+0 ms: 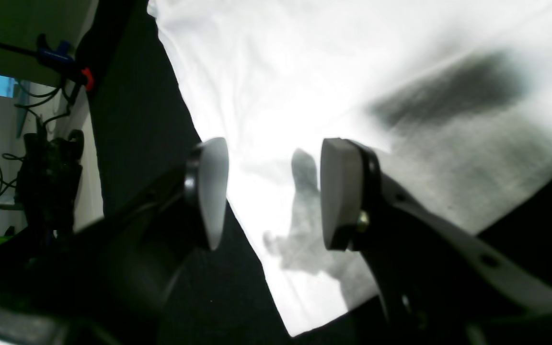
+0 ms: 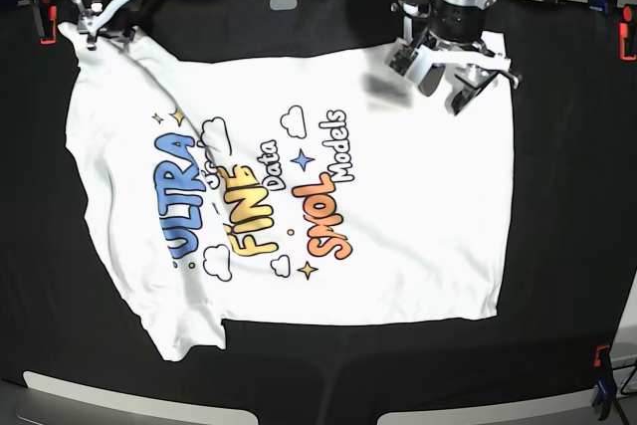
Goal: Layout the t-shirt on the table in an organized manner, then fold the t-shirt properly
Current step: 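Hold the shirt's shoulder edges with both grippers and adjust, then release the shirt and raise both grippers away, then lower both grippers onto the shirt's shoulder area and pinch the fabric, then pull the pinched shoulder fabric with both grippers toward the robot base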
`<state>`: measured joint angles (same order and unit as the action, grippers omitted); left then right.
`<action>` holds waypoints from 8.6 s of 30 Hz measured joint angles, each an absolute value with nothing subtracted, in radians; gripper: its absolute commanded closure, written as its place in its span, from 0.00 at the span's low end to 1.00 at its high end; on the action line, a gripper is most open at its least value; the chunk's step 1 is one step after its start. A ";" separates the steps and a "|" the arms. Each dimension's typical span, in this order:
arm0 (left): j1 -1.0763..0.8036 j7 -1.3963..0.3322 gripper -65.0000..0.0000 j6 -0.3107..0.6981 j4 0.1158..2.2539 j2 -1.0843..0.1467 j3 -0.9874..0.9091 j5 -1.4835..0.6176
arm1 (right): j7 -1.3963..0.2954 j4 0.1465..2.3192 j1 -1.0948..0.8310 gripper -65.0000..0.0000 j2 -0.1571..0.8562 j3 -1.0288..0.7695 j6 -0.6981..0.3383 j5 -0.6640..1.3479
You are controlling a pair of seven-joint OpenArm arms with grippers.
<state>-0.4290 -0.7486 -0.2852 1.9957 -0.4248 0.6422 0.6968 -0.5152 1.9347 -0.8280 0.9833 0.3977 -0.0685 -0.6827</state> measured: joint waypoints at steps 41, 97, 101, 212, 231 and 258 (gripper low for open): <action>-0.429 -0.749 0.56 -0.286 1.996 -0.426 0.642 0.696 | -0.585 1.825 -0.747 0.66 0.913 0.534 0.112 -0.799; -0.512 -0.863 0.56 -0.094 1.996 -0.629 0.643 0.702 | -0.828 1.912 -0.762 1.00 0.859 0.836 0.266 -0.909; -0.548 -0.862 0.56 -0.118 1.996 -0.715 0.645 0.697 | -0.828 1.913 -0.762 1.00 0.859 0.836 0.266 -0.909; -0.320 -0.740 1.00 -0.305 1.865 -0.748 0.647 0.575 | -0.749 1.938 -0.379 1.00 0.842 0.783 0.221 -0.645; -0.196 -0.752 1.00 -0.305 1.826 -0.712 0.647 0.526 | -0.701 1.938 -0.334 1.00 0.842 0.673 0.155 -0.496; -0.171 -0.704 1.00 -0.374 1.825 -0.712 0.561 0.302 | -0.703 1.938 -0.239 1.00 0.765 0.631 0.145 -0.496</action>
<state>-0.1715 -0.7044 -0.3740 1.8252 -0.7120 0.5613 0.3019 -0.7033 1.9377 -0.2386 0.7647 0.6312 0.1448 -0.4957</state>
